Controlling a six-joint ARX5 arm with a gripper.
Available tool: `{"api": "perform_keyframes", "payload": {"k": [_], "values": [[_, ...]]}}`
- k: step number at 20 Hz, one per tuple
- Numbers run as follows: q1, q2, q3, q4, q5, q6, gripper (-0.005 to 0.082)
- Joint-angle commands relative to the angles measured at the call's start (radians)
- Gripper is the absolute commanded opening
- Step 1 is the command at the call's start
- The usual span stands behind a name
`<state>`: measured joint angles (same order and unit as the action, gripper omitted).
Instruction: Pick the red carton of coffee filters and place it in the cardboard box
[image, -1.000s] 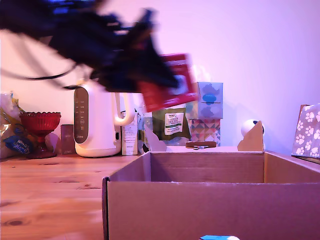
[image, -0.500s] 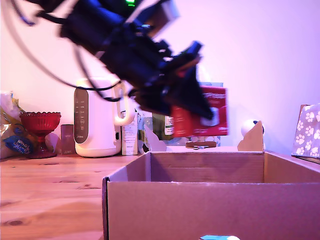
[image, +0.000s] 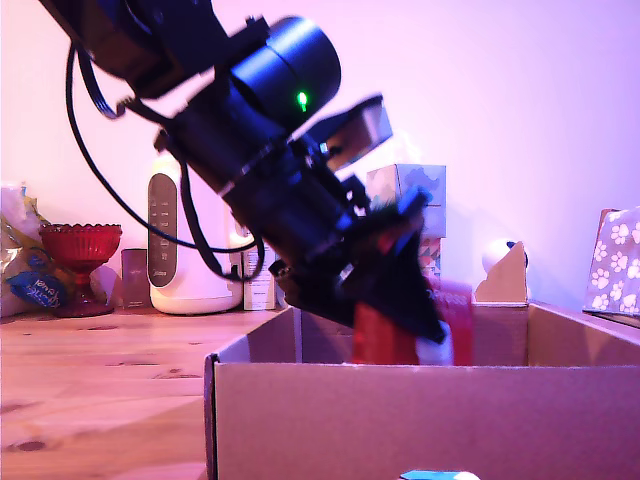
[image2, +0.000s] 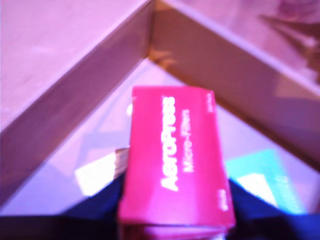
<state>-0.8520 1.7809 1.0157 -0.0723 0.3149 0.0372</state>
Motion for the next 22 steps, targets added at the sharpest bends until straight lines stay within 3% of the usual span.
{"api": "perform_keyframes", "payload": {"k": [1, 3, 4, 6, 9, 12, 14, 16, 22], "values": [[-0.006, -0.035, 0.029, -0.035, 0.009, 0.004, 0.0672], [-0.009, -0.090, 0.035, -0.069, -0.004, 0.001, 0.0642], [-0.009, -0.122, 0.035, -0.093, -0.026, -0.018, 0.0584], [-0.006, -0.183, 0.035, -0.140, -0.095, -0.030, 0.0370], [0.008, -0.261, 0.024, -0.174, -0.171, -0.029, -0.0034], [0.027, -0.345, -0.017, -0.165, -0.282, -0.032, -0.0021], [0.055, -0.404, -0.068, -0.126, -0.294, -0.039, -0.0021], [0.103, -0.467, -0.153, -0.044, -0.294, -0.077, -0.0021], [0.297, -0.659, -0.436, 0.179, -0.295, -0.161, -0.0021]]}}
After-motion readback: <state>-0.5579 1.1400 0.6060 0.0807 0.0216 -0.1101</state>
